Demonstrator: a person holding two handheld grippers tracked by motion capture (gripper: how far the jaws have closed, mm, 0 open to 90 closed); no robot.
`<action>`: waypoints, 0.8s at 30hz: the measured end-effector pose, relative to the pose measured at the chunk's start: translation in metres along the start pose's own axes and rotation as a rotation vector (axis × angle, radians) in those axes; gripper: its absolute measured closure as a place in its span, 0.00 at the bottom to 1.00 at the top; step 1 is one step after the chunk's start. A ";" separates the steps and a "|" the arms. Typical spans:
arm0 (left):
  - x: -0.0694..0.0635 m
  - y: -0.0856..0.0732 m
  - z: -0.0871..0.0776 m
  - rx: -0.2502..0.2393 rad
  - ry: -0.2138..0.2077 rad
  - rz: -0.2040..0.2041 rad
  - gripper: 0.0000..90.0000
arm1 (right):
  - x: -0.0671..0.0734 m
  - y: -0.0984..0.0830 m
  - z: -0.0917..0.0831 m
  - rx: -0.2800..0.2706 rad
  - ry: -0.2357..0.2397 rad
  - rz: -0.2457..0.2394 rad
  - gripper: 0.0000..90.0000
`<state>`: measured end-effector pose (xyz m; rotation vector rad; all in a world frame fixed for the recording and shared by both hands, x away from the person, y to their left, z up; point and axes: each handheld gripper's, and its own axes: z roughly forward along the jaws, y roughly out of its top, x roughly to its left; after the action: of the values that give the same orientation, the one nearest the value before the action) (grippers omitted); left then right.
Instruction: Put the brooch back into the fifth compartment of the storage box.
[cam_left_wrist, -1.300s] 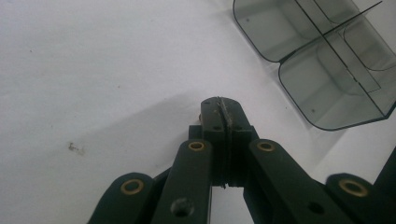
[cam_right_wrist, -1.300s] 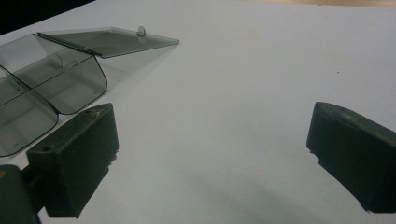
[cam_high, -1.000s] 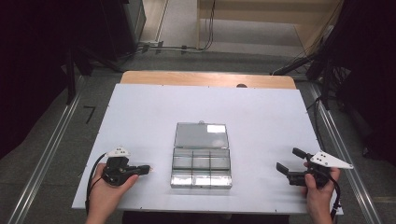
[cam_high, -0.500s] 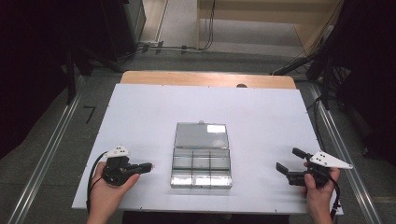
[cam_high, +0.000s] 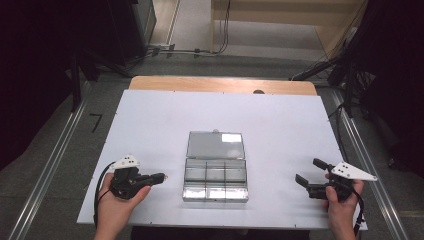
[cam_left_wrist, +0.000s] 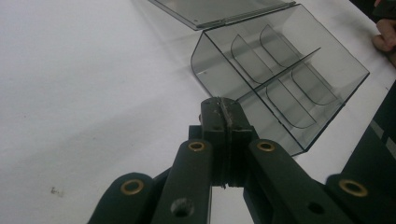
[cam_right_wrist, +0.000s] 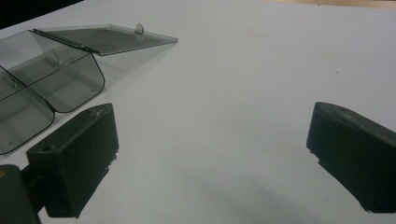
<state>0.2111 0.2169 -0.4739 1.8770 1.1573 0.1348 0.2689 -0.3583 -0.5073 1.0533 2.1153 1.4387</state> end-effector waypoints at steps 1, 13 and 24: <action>-0.001 0.000 0.000 -0.002 -0.002 0.002 1.00 | 0.000 0.000 0.000 0.000 -0.001 -0.001 0.01; -0.008 0.004 -0.001 -0.020 -0.017 0.016 1.00 | 0.000 0.000 0.000 0.001 0.000 -0.004 0.01; -0.013 0.007 -0.001 -0.028 -0.027 0.029 1.00 | 0.000 0.000 0.000 0.001 -0.001 -0.005 0.01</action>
<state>0.2075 0.2065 -0.4639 1.8658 1.1049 0.1409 0.2690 -0.3577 -0.5074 1.0479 2.1167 1.4354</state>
